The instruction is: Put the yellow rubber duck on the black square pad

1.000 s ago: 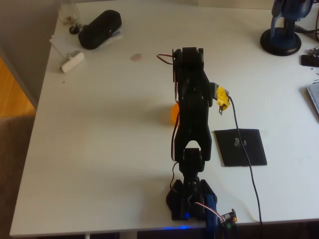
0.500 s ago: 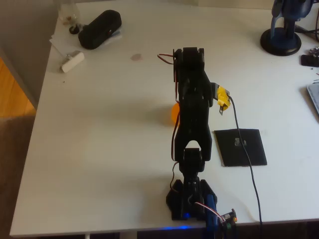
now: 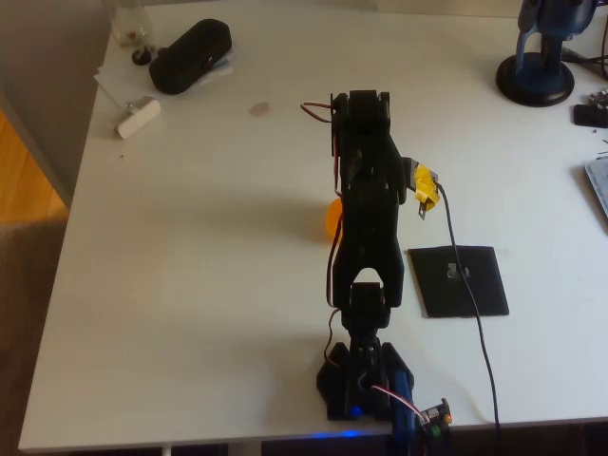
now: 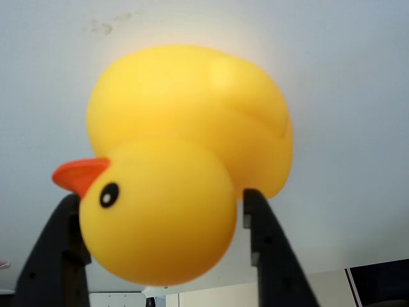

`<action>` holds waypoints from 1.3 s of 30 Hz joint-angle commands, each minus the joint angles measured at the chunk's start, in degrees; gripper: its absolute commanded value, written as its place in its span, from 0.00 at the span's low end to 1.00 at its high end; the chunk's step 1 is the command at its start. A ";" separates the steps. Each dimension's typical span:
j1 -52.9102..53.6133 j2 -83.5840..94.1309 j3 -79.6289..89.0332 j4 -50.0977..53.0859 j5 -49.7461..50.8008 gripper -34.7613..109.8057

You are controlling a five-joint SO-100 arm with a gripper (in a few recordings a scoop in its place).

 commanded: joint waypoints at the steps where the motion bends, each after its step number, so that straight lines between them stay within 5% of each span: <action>1: 0.62 0.79 0.70 0.44 0.00 0.43; 25: 1.05 2.11 -0.18 0.44 0.00 0.34; 39: 1.23 18.54 0.62 1.41 -0.35 0.34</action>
